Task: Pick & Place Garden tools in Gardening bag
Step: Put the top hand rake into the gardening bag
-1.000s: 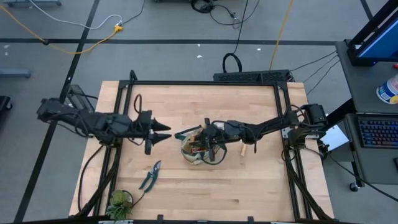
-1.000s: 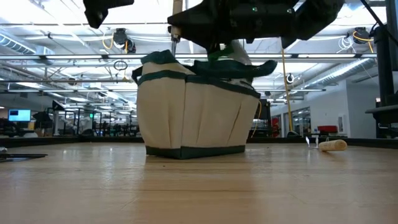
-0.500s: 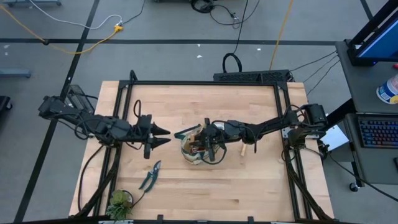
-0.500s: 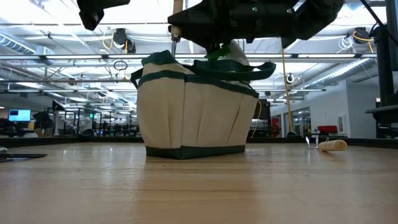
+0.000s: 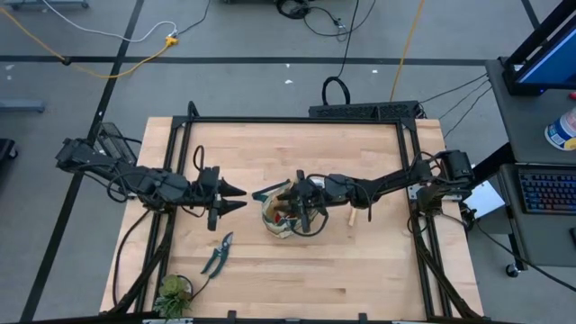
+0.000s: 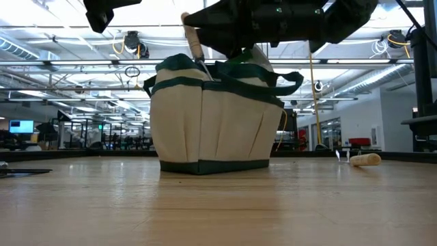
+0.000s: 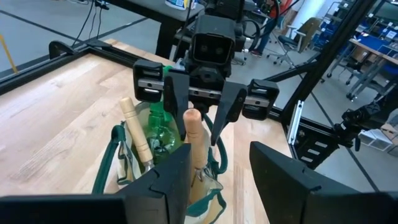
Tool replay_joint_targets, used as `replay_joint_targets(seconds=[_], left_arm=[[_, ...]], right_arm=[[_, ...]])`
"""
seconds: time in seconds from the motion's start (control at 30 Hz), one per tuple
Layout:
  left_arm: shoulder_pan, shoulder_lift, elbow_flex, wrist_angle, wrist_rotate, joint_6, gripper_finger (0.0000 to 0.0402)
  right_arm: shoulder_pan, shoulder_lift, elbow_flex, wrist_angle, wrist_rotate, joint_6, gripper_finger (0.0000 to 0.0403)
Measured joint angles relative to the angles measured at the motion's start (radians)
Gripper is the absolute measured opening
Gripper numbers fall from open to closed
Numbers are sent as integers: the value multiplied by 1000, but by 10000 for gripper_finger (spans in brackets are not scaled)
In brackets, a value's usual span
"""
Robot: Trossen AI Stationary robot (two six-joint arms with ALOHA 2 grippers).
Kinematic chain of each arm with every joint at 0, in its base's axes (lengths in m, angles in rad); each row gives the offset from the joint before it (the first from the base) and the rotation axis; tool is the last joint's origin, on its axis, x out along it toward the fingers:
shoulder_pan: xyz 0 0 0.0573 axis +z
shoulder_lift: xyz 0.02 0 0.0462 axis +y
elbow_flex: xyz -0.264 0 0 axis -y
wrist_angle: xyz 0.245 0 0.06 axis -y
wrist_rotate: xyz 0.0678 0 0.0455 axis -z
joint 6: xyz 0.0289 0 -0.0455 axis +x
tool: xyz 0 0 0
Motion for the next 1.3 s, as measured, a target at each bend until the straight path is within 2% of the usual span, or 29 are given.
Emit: replay_joint_targets(seconds=[0.37, 0.7, 1.17, 1.23, 1.3], left_arm=[[0, 0, 0, 0, 0, 8, 166], [0, 0, 0, -1, 2, 9, 166], [0, 0, 0, -1, 5, 12, 166], [0, 0, 0, -1, 5, 13, 166], [1, 0, 0, -1, 5, 12, 166]], right_arm=[[0, 0, 0, 2, 35, -3, 164], [-1, 0, 0, 2, 103, -33, 159], [3, 0, 0, 0, 81, 3, 165], [8, 0, 24, -59, 72, 11, 170], [13, 0, 79, -201, 71, -5, 176]])
